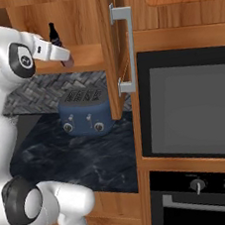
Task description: Sort all alcoholic drinks to one cabinet, and non-alcoholic drinks to the other.
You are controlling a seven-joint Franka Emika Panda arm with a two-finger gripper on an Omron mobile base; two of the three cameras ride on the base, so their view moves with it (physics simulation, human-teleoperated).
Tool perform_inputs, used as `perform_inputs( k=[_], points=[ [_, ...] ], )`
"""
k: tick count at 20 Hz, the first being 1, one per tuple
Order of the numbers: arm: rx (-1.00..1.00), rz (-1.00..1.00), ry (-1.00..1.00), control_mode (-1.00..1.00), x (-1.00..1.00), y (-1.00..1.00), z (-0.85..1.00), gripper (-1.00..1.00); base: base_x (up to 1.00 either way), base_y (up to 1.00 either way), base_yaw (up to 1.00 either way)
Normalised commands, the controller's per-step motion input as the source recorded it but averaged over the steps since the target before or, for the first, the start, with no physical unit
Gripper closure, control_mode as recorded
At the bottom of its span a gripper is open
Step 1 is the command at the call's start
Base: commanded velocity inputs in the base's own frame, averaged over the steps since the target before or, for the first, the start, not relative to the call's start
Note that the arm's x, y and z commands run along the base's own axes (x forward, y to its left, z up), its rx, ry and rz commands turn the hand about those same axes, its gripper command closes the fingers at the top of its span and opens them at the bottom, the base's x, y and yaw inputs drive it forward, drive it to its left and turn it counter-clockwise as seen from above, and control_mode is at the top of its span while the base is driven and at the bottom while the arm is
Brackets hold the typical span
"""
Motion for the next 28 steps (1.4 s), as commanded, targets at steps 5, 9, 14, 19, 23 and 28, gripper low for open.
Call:
perform_inputs(
  k=[5,9,14,19,23,28],
  points=[
    [0.0,0.01,0.0,-1.0,0.4,0.0,0.0,1.0,0.0,0.0,0.0],
    [0.0,0.0,0.0,-1.0,0.43,0.0,0.0,1.0,0.0,0.0,0.0],
    [0.0,0.01,0.0,-1.0,0.42,0.0,0.0,1.0,0.0,0.0,0.0],
    [0.0,0.01,0.01,-1.0,0.4,0.0,0.0,1.0,0.0,0.0,0.0],
    [0.0,0.01,0.03,-1.0,0.34,-0.03,-0.03,1.0,0.0,0.0,0.0],
    [-0.01,0.0,0.03,-1.0,0.3,-0.02,-0.1,1.0,0.0,0.0,0.0]
  ],
)
